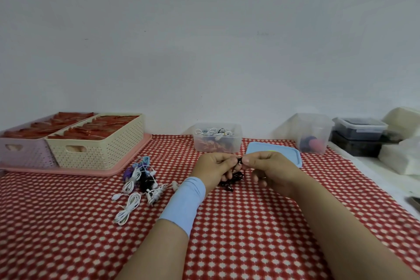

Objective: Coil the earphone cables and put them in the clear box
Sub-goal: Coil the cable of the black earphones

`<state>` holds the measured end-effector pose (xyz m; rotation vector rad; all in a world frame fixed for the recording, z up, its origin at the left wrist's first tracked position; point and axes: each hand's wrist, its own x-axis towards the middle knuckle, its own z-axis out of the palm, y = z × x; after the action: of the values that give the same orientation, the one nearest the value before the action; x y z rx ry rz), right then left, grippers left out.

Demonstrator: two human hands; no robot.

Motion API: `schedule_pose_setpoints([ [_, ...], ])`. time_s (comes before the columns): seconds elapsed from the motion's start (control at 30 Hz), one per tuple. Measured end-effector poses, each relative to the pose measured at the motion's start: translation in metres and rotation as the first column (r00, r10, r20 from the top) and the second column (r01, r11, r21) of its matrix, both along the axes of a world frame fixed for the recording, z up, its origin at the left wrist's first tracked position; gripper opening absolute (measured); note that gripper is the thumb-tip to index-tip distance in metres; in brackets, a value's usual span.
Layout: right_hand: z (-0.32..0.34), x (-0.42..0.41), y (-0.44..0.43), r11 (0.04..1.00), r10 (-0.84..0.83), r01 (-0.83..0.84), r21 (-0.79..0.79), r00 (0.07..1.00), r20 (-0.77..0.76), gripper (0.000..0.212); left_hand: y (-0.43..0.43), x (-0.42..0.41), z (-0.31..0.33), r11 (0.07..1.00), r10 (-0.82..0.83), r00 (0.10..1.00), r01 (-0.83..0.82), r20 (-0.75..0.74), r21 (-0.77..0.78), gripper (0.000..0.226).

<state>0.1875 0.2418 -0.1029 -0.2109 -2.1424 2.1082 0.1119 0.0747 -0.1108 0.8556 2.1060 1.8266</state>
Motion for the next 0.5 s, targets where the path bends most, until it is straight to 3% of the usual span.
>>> schedule_pose_setpoints([
  [0.13,0.0014,0.0005,-0.0022,0.999,-0.018,0.018,-0.038,1.000,-0.015,0.011,0.0000,-0.0003,-0.0001,1.000,0.009,1.000,-0.009,-0.005,0.006,0.014],
  [0.5,0.0037,0.0042,-0.0037,1.000,-0.022,0.022,-0.003,0.999,0.035,0.013,-0.0013,-0.0004,-0.0005,0.996,-0.001,0.997,-0.006,-0.080,-0.090,0.015],
])
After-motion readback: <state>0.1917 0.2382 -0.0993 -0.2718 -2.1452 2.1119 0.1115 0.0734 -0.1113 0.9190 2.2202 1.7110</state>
